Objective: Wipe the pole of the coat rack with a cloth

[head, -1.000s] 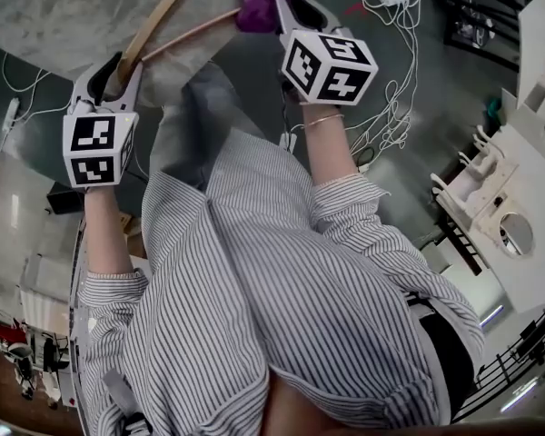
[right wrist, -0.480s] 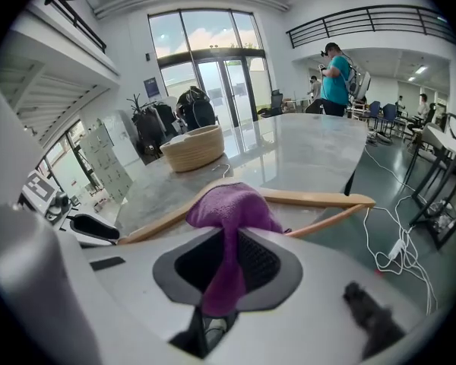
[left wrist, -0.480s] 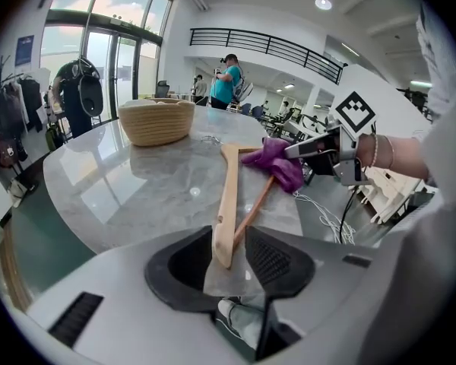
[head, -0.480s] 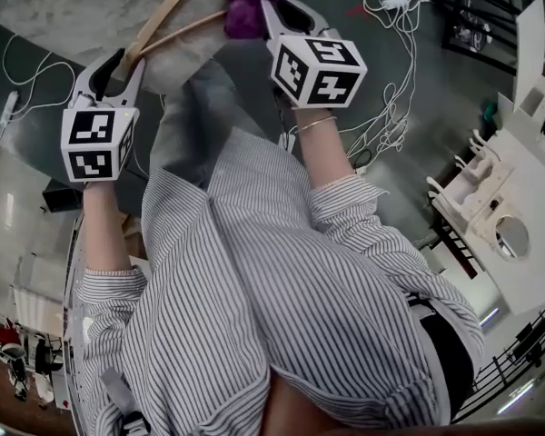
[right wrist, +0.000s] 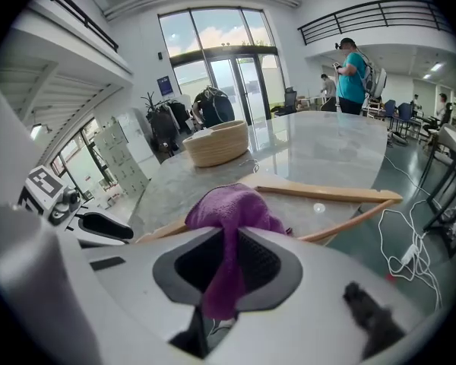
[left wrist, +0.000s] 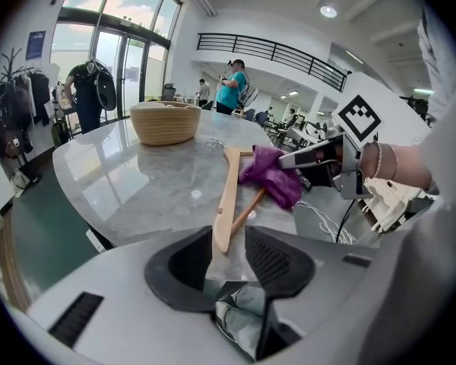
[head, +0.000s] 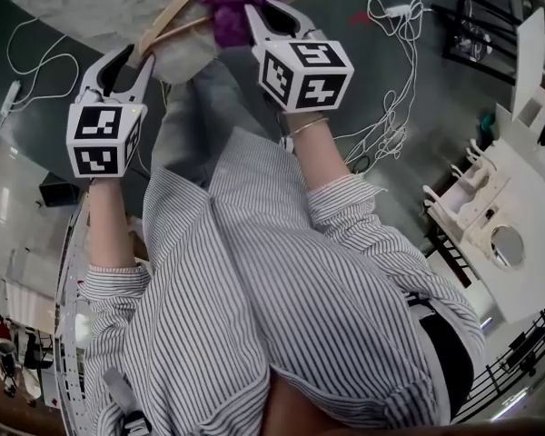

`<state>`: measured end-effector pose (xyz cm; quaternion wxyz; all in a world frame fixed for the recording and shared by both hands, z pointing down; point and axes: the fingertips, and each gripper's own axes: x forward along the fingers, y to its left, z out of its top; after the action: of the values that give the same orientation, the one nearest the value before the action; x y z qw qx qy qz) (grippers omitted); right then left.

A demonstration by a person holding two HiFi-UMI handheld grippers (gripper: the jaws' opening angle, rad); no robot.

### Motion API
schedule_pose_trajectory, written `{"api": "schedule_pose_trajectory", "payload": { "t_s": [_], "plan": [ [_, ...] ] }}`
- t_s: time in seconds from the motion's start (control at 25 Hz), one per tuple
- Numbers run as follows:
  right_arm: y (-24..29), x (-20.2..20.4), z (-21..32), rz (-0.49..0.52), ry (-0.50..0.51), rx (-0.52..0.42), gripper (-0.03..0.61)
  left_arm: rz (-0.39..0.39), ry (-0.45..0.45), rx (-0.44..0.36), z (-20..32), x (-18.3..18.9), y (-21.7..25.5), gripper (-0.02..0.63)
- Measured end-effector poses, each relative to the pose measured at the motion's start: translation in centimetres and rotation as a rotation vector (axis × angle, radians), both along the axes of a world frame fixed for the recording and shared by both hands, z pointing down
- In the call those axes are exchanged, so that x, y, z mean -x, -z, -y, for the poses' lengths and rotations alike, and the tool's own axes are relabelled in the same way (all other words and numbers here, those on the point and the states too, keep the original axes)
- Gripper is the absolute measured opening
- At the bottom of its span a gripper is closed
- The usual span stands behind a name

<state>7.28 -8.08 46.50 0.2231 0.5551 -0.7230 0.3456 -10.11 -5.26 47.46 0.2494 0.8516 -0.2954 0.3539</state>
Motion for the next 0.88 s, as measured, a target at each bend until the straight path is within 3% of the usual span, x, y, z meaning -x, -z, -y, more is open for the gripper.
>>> {"api": "schedule_pose_trajectory", "payload": {
  "t_s": [0.88],
  "plan": [
    [0.0,10.6,-0.9,0.061,0.199,0.007,0.057,-0.054,0.076,0.013,-0.8,3.8,0.3,0.114]
  ]
}}
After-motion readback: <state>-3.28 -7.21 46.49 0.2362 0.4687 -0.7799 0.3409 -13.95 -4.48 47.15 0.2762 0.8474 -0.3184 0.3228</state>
